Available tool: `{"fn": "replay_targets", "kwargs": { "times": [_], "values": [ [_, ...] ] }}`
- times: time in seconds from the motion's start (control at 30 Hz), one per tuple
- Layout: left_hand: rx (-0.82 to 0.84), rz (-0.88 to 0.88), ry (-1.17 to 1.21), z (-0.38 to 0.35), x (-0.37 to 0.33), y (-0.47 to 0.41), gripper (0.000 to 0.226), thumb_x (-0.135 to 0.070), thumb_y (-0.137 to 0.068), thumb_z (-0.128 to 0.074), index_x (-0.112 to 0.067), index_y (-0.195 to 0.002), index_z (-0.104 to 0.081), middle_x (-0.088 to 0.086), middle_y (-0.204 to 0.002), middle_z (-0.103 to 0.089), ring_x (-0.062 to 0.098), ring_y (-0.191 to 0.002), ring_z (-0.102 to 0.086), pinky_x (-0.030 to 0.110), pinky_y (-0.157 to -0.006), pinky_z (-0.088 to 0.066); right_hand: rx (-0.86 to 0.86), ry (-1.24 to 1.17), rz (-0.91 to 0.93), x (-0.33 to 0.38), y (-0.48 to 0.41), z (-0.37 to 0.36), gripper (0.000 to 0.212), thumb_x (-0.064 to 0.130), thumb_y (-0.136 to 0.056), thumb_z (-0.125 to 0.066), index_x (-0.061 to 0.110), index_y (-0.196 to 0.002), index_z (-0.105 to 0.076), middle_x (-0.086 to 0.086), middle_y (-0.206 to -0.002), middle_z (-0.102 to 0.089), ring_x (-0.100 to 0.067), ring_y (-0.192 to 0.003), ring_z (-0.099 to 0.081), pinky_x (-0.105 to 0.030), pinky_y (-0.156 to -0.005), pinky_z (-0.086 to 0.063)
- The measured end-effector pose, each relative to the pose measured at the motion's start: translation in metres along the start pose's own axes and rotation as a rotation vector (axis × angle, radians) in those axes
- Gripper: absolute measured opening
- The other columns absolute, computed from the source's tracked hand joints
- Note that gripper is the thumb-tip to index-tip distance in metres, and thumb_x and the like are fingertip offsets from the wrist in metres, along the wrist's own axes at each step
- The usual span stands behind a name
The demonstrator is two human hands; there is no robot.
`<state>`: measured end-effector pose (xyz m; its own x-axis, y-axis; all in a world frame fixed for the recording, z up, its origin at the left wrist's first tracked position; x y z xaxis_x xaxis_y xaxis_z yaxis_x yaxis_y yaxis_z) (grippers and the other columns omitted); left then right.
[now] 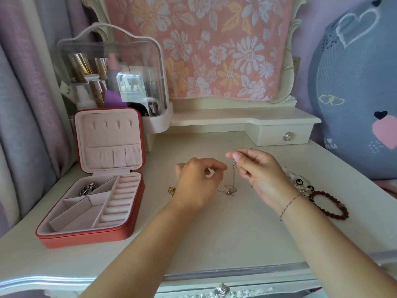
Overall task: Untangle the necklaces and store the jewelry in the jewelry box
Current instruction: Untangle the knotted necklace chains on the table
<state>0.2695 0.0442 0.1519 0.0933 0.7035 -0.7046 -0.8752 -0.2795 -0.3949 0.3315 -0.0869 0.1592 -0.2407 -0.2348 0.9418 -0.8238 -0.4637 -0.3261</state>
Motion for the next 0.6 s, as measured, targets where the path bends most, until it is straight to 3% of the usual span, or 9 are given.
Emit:
{"fn": "replay_targets", "kwargs": {
  "times": [0.07,0.13,0.27,0.37,0.5,0.6],
  "values": [
    [0.072,0.064,0.370,-0.0007,-0.0016,-0.0009,0.016,-0.024,-0.091,-0.066,-0.034,-0.080,-0.071,-0.018,-0.082,-0.068,-0.001,-0.073,-0.051,0.020,-0.079,-0.038,0.004,-0.008,-0.011,-0.0006,0.0001,-0.0002,0.015,0.026,-0.079,-0.063,0.019,-0.080,-0.077,0.000,-0.058,-0.045,-0.011,-0.057,-0.034,-0.018,-0.053,-0.030],
    [0.122,0.129,0.554,-0.0011,-0.0022,-0.0022,0.010,-0.023,-0.090,-0.068,-0.025,-0.083,-0.074,-0.003,-0.089,-0.071,0.006,-0.082,-0.056,0.014,-0.075,-0.043,0.008,-0.004,-0.021,-0.0004,0.0007,-0.0008,0.015,0.015,-0.088,-0.059,0.012,-0.087,-0.073,0.009,-0.054,-0.053,-0.012,-0.058,-0.033,-0.018,-0.052,-0.030],
    [0.163,0.164,0.614,-0.0047,0.0008,-0.0028,0.004,-0.022,-0.085,-0.073,-0.020,-0.087,-0.076,0.012,-0.090,-0.069,0.014,-0.084,-0.056,0.018,-0.077,-0.044,0.016,-0.052,-0.058,-0.0002,0.0018,-0.0028,0.013,0.010,-0.089,-0.055,0.006,-0.091,-0.068,0.010,-0.055,-0.059,-0.013,-0.059,-0.032,-0.018,-0.051,-0.028],
    [0.158,0.162,0.625,-0.0059,0.0020,-0.0036,0.003,-0.020,-0.083,-0.075,-0.022,-0.085,-0.076,0.008,-0.088,-0.068,0.015,-0.083,-0.054,0.020,-0.076,-0.045,0.043,-0.073,-0.077,-0.0001,0.0017,-0.0045,0.019,0.019,-0.081,-0.059,0.005,-0.091,-0.067,0.010,-0.056,-0.060,-0.013,-0.059,-0.032,-0.016,-0.050,-0.029],
    [0.151,0.151,0.628,-0.0066,0.0031,-0.0048,0.003,-0.018,-0.083,-0.075,-0.020,-0.085,-0.076,0.007,-0.087,-0.069,0.015,-0.082,-0.054,0.016,-0.073,-0.045,0.045,-0.073,-0.084,-0.0023,0.0014,-0.0046,0.014,0.011,-0.088,-0.056,0.004,-0.092,-0.067,0.009,-0.059,-0.063,-0.012,-0.059,-0.033,-0.017,-0.050,-0.028],
    [0.154,0.136,0.638,-0.0073,0.0015,-0.0044,0.003,-0.017,-0.082,-0.076,-0.016,-0.085,-0.076,0.003,-0.082,-0.071,0.013,-0.079,-0.054,0.013,-0.070,-0.045,0.037,-0.085,-0.090,-0.0040,0.0008,-0.0037,0.017,0.018,-0.081,-0.061,0.006,-0.089,-0.070,0.005,-0.069,-0.069,-0.011,-0.059,-0.036,-0.016,-0.051,-0.030]
  ]
}}
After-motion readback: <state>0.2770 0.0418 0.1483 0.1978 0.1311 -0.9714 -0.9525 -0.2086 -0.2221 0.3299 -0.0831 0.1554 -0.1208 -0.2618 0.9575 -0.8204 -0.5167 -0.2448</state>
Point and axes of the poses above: each hand's wrist, its own y-axis away from the middle knuckle, its own z-axis out of the back of the hand, x = y × z, the point moved 5 cm from there along -y, towards the middle knuckle
